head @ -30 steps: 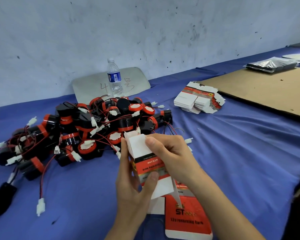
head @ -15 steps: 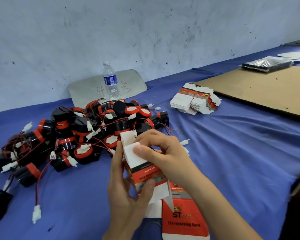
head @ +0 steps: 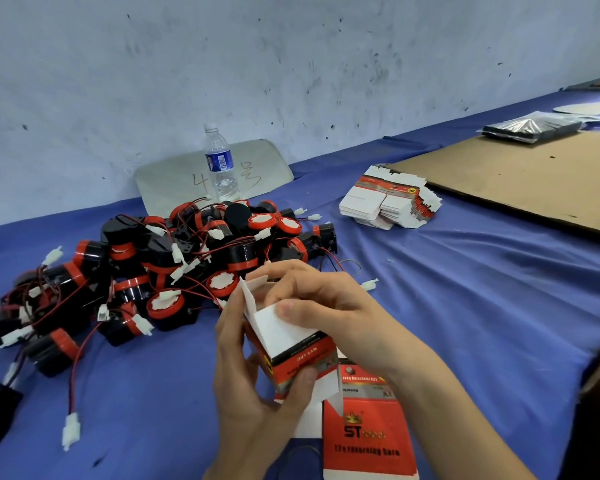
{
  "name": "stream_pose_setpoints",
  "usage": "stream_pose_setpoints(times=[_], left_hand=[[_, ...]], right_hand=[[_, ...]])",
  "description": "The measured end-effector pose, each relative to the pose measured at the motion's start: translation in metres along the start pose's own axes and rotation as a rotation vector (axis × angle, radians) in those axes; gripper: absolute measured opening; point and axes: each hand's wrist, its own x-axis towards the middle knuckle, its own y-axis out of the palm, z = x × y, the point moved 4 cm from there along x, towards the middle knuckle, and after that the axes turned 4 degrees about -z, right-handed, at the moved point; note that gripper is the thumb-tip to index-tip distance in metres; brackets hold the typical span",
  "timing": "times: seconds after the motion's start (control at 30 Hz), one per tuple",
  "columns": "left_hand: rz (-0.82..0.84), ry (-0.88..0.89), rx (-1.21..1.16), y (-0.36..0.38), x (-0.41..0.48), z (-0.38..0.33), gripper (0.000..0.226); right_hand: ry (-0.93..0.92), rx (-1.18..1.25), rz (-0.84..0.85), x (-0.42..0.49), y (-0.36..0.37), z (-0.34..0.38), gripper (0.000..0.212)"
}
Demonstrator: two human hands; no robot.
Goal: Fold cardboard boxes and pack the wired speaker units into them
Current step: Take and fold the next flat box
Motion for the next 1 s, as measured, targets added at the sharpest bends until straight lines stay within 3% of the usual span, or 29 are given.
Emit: stream_pose_setpoints(times=[0.2, 0.4, 0.63, 0.8, 0.9, 1.0], left_hand=[[0.018, 0.02, 0.035, 0.003, -0.002, 0.003, 0.092], [0.005, 0.113, 0.066, 0.0, -0.002, 0.006, 0.092], [-0.014, 0.096, 0.05, -0.003, 0.0, 0.007, 0.092], [-0.029, 0.124, 0.12, -0.003, 0.001, 0.003, 0.092], [-0.018, 0.249, 0.212, -0.002, 0.002, -0.009, 0.08], [-0.025, 0.325, 0.295, -0.002, 0.004, -0.017, 0.072]], right_hand=[[0.023, 0.04, -0.069, 0.0, 0.0, -0.007, 0.014], [-0.017, -0.099, 0.022, 0.0, 0.007, 0.001, 0.013], [-0.055, -0.137, 0.044, -0.001, 0.006, 0.002, 0.002], [-0.066, -0.156, 0.027, 0.0, 0.005, -0.001, 0.008], [-0.038, -0.093, 0.018, 0.001, 0.008, -0.004, 0.023], [-0.076, -0.178, -0.008, 0.001, 0.01, -0.006, 0.026]])
